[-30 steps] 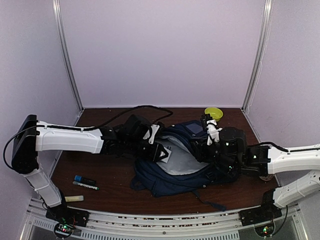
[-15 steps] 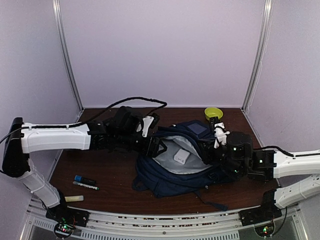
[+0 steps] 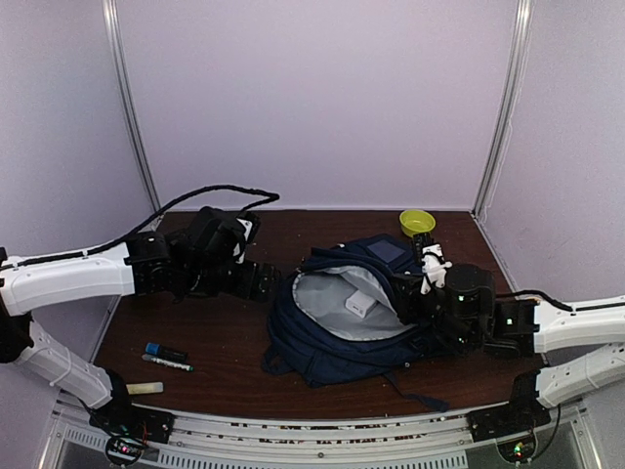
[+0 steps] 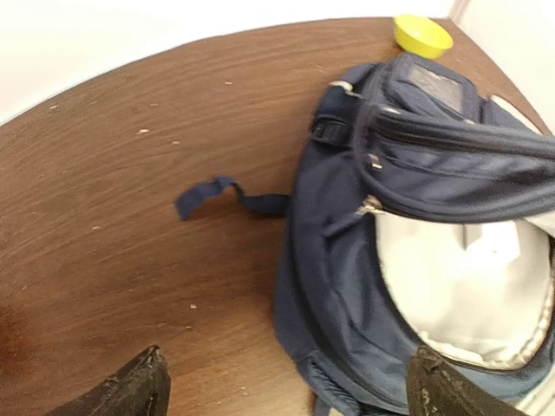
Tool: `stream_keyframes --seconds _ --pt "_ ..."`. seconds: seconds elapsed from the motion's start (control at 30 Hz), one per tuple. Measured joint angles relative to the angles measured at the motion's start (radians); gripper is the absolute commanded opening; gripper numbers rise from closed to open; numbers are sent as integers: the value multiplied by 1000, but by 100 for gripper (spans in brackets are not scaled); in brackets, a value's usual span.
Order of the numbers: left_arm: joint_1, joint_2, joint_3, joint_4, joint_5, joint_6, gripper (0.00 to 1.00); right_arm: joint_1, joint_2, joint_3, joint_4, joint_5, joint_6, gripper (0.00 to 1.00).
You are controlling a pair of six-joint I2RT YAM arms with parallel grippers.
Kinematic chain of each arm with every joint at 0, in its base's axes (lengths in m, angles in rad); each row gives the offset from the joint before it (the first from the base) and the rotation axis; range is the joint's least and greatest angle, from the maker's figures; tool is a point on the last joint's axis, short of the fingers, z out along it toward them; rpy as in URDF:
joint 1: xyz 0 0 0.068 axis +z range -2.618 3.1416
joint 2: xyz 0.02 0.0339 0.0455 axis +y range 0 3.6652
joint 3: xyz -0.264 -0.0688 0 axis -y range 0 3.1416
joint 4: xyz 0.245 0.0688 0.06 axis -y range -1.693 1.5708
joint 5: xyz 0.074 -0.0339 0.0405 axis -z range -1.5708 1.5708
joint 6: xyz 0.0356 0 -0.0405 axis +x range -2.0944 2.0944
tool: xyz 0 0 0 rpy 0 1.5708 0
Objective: Pack the student bag
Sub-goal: Move the glue stick to the center of the board.
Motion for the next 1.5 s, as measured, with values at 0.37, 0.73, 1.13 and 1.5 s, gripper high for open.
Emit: stream_keyframes --seconds 0.37,0.73,1.13,1.5 --pt "171 5 -107 -41 56 -228 85 2 0 -6 12 11 -1 0" --pt "175 -169 -170 -380 -63 -808 81 2 24 -2 18 22 0 0" --pt "431 -342 -485 -449 52 -1014 75 2 24 -2 20 28 0 0" --pt "560 -344 -560 -316 164 -945 65 2 36 3 20 30 0 0"
